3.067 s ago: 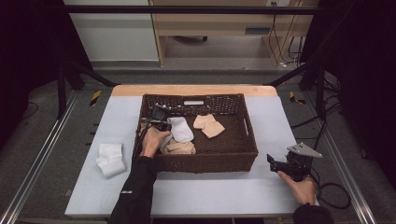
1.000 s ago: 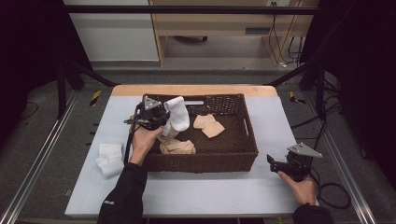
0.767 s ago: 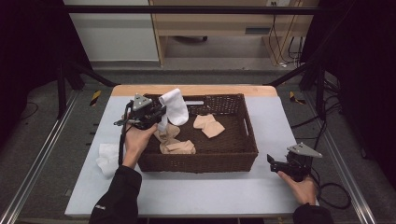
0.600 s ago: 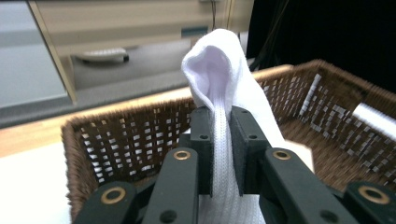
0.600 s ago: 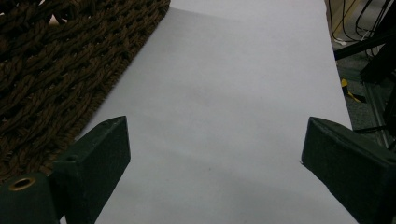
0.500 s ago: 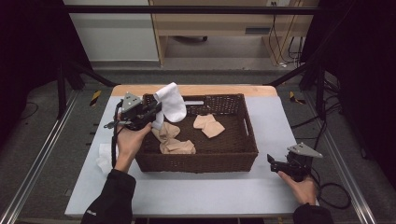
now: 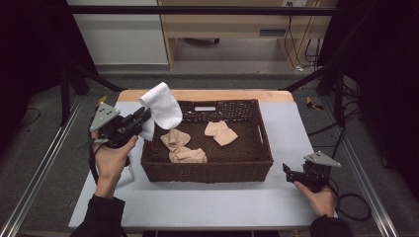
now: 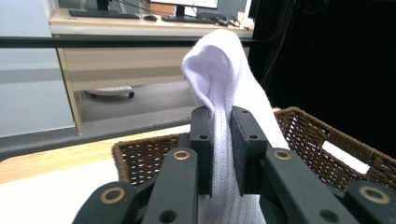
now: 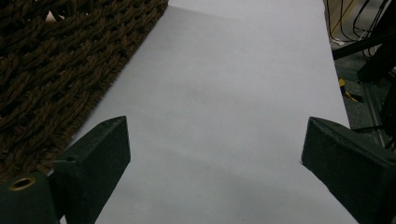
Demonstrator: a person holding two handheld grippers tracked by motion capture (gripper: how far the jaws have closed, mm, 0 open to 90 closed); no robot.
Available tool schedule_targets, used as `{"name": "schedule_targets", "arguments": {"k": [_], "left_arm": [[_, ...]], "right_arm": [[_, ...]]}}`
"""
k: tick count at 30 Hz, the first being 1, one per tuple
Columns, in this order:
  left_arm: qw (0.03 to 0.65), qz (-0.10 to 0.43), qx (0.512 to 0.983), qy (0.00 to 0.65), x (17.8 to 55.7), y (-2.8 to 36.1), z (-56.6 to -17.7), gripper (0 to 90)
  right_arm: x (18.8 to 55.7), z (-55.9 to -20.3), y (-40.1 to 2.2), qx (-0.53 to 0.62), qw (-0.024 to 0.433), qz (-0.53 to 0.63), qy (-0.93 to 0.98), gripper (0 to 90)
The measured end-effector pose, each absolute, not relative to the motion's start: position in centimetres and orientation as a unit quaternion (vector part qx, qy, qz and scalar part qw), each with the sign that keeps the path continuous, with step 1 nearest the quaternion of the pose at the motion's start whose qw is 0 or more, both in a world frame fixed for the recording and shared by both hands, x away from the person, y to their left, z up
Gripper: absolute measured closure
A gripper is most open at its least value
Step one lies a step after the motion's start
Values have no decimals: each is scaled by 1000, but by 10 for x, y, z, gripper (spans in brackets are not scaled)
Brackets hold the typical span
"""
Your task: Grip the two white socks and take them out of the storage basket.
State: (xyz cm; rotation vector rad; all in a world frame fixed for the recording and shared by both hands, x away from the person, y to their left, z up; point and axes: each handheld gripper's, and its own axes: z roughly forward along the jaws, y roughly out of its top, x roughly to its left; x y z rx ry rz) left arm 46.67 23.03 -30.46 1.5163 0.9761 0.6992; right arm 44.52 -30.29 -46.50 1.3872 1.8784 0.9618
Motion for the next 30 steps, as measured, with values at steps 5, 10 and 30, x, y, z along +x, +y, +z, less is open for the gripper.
{"name": "schedule_targets", "arguments": {"k": [5,10,30], "left_arm": [[569,307,630,430,455,256,-306,791],[563,316,619,447,445,280,-313,791],[507,325,605,521,435,336,-360,791]], "right_arm": [[445,-465,-303,523,303,363,709,82],[445,-465,-303,524,304,363,709,82],[444,-465,-303,523,302,363,709,83]]}}
